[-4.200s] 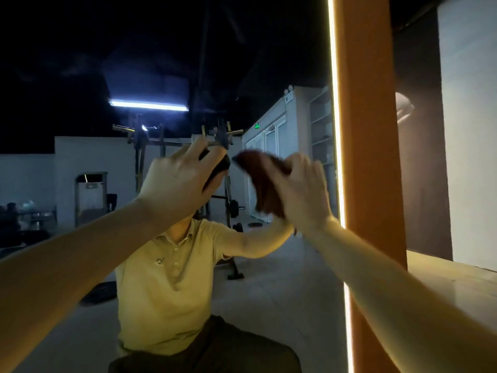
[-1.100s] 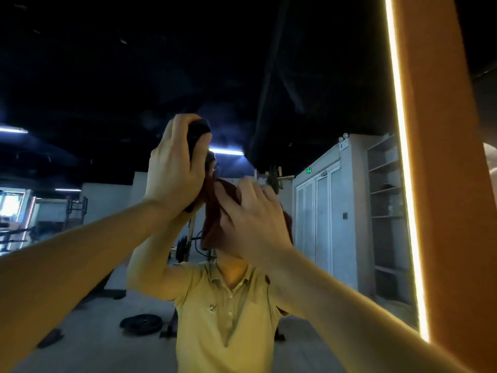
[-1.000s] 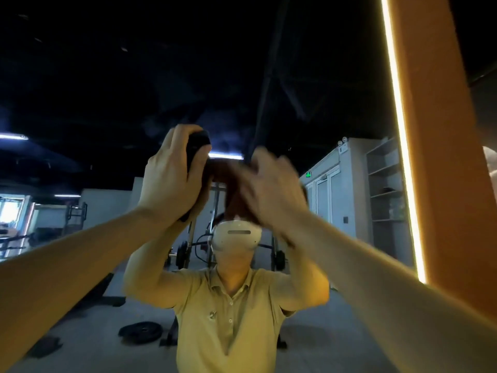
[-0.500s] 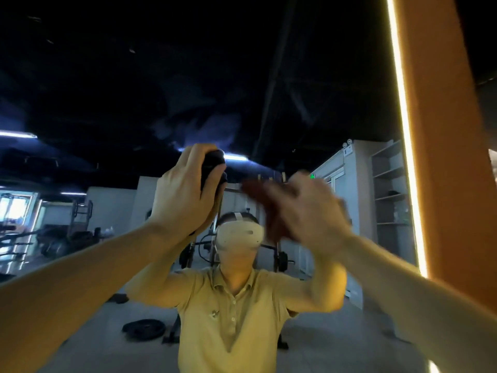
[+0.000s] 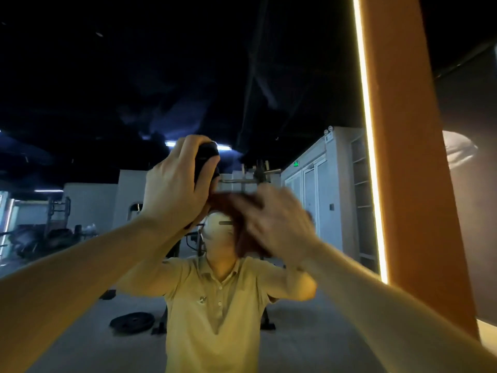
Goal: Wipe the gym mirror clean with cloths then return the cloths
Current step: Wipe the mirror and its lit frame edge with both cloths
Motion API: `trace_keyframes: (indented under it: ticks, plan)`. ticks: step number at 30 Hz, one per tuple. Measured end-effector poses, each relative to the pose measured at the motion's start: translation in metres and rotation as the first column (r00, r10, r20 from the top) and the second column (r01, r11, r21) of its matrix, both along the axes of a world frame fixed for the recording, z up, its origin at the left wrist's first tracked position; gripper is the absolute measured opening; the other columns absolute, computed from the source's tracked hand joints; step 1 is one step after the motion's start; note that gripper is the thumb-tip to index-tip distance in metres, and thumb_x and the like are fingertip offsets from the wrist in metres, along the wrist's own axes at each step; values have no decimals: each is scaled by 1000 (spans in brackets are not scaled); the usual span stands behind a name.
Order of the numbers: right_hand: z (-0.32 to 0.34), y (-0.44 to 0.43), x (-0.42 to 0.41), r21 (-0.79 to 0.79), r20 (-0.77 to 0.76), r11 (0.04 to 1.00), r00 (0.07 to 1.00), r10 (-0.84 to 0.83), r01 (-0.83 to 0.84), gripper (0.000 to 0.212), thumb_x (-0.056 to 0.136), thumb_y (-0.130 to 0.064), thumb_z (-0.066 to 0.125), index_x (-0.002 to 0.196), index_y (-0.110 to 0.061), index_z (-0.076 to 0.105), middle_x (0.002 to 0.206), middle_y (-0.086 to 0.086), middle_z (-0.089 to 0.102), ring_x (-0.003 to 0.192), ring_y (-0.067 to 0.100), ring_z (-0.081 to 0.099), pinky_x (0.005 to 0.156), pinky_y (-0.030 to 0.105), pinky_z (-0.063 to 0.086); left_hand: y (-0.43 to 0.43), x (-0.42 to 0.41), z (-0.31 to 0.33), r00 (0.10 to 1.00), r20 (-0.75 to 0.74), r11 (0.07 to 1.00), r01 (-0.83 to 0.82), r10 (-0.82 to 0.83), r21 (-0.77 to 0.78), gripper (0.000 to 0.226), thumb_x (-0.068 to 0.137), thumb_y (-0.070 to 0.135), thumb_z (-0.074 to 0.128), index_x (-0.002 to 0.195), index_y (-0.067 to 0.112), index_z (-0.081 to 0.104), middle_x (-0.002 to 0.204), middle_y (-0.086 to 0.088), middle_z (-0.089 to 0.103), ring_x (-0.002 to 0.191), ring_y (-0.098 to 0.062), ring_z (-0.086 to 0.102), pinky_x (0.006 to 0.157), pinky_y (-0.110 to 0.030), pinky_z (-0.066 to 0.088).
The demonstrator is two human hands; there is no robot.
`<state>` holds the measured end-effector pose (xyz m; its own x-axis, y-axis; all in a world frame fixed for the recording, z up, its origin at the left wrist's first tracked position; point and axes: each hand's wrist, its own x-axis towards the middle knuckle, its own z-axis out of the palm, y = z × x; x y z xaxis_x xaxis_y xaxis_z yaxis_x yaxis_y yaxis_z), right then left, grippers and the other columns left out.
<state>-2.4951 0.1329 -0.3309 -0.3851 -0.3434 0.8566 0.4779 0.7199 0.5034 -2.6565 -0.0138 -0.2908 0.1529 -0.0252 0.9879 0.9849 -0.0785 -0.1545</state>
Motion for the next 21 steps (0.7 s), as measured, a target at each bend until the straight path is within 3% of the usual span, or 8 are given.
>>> trace_keyframes:
  ticks: [2, 5, 8, 12, 14, 16, 18, 21]
  plan:
    - [44, 11, 16, -80, -223, 997, 974, -37, 20, 35, 99, -52, 51, 132, -41, 48, 105, 5, 52, 93, 23, 54, 76, 29, 45, -7, -13, 0, 999, 28, 999, -40, 40, -15, 31, 108, 32, 53, 129, 10, 56, 118, -8, 66, 90, -23, 66, 70, -39, 54]
    - [118, 10, 3, -202, -480, 974, 857, -188, 101, 48, 101, -38, 44, 148, -29, 49, 120, 14, 49, 107, 32, 53, 96, 45, 43, -16, -35, 3, 990, 139, 996, -14, 27, -93, 29, 106, 39, 51, 127, 19, 56, 105, 10, 63, 87, -9, 63, 74, -33, 54]
    - [146, -25, -50, -356, -588, 934, 786, -190, -40, 49, 99, -27, 45, 148, -30, 51, 135, 15, 48, 122, 33, 49, 108, 49, 37, -26, -55, 4, 976, 214, 997, 43, -29, -60, 22, 105, 43, 50, 121, 29, 53, 94, 21, 59, 84, 6, 60, 70, -21, 48]
    - [82, -71, -123, -46, -132, 998, 990, -50, 45, 47, 91, -31, 58, 138, -29, 57, 119, 9, 50, 111, 30, 48, 95, 47, 38, -40, -65, 13, 968, 220, 981, 82, -121, 178, 20, 109, 38, 50, 125, 26, 51, 97, 17, 60, 86, 8, 61, 70, -20, 47]
    - [91, -64, -107, 66, 49, 997, 998, -33, 30, 25, 94, -44, 59, 118, -39, 63, 103, -5, 55, 100, 24, 53, 83, 42, 41, -41, -64, 18, 966, 217, 976, 97, -139, 196, 19, 109, 37, 50, 125, 27, 51, 97, 18, 58, 87, 8, 61, 70, -20, 47]
    - [137, -42, -73, -7, -159, 999, 987, -34, 33, 18, 93, -57, 60, 96, -40, 62, 88, -11, 58, 85, 20, 61, 71, 41, 48, -40, -63, 19, 977, 195, 988, 58, -86, 144, 19, 108, 37, 51, 125, 27, 52, 95, 22, 57, 85, 11, 60, 69, -16, 44]
    - [177, -11, -30, -204, -450, 978, 882, -139, 50, 24, 100, -39, 58, 121, -31, 64, 108, 5, 61, 98, 29, 62, 84, 45, 50, -37, -62, 18, 988, 151, 997, 5, -16, 77, 23, 106, 38, 50, 125, 24, 55, 99, 20, 58, 81, 7, 58, 68, -14, 42]
    - [161, 3, -17, -319, -622, 947, 761, -185, -30, 48, 100, -23, 55, 148, -26, 48, 136, 17, 46, 121, 35, 52, 105, 49, 44, -34, -60, 15, 994, 111, 998, -19, 13, 52, 28, 106, 37, 50, 125, 19, 57, 108, 10, 60, 83, -6, 58, 68, -15, 39]
